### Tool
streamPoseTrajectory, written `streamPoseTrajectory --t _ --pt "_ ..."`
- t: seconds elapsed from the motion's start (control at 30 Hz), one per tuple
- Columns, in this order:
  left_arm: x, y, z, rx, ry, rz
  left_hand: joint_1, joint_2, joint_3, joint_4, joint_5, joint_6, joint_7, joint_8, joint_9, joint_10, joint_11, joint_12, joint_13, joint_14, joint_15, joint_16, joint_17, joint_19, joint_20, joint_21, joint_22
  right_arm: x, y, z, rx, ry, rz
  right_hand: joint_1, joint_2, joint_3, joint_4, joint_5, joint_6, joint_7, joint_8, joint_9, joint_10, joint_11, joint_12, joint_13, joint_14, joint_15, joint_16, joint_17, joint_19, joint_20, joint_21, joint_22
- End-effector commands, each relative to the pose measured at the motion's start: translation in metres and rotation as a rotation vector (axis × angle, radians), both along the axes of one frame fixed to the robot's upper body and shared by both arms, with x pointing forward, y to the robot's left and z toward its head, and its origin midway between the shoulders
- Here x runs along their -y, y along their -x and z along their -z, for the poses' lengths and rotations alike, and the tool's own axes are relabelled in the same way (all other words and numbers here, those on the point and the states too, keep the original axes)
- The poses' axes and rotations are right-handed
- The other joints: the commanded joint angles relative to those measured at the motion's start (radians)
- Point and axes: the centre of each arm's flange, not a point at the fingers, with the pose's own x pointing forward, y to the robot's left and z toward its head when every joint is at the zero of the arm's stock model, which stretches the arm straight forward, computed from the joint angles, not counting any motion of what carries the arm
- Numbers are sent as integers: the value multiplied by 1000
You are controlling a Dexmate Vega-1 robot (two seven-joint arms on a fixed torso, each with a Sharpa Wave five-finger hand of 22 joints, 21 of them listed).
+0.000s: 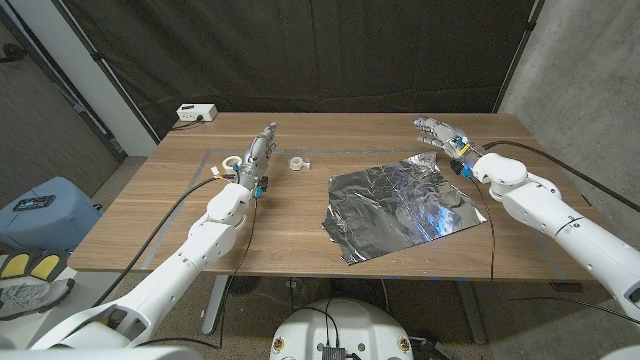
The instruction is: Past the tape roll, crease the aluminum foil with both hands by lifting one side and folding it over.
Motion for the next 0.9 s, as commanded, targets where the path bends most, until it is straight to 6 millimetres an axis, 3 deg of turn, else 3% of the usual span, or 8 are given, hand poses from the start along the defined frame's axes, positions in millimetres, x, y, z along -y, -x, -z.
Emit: streamPoseTrajectory --t 0.03,0.4,0.57,0.9 --pt "8 1 -2 5 -12 11 11 0 3 -8 7 15 2 2 2 6 -5 0 3 -1 -2 -3 4 3 3 0 4 10 3 -13 -5 112 63 14 -2 1 -12 -5 0 -8 -4 5 1 -9 0 3 3 11 2 2 -4 3 -4 2" --pt "13 -1 1 -2 -11 16 18 -1 3 -19 9 20 3 1 2 8 -6 0 3 1 -3 -4 4 4 2 0 3 12 3 -25 -17 293 148 37 -11 2 -42 -9 3 -16 -5 7 -14 5 -6 5 -5 27 4 1 -14 23 -2 2" --pt "14 -2 3 -5 -9 20 20 -1 4 -23 9 21 2 1 2 9 -6 0 3 4 -2 -3 4 4 3 0 3 11 2 -30 -26 370 192 50 -16 2 -60 -12 6 -23 -4 8 -16 -32 -6 6 -6 29 6 1 -18 34 -1 2" --pt "16 -4 3 -17 -35 30 27 0 4 -33 10 29 2 2 3 13 -6 0 3 5 -3 -3 4 5 3 -1 3 13 2 -41 -36 473 246 67 -23 2 -82 -14 7 -30 -5 8 -25 -26 -8 7 -11 32 7 0 -25 54 0 3"
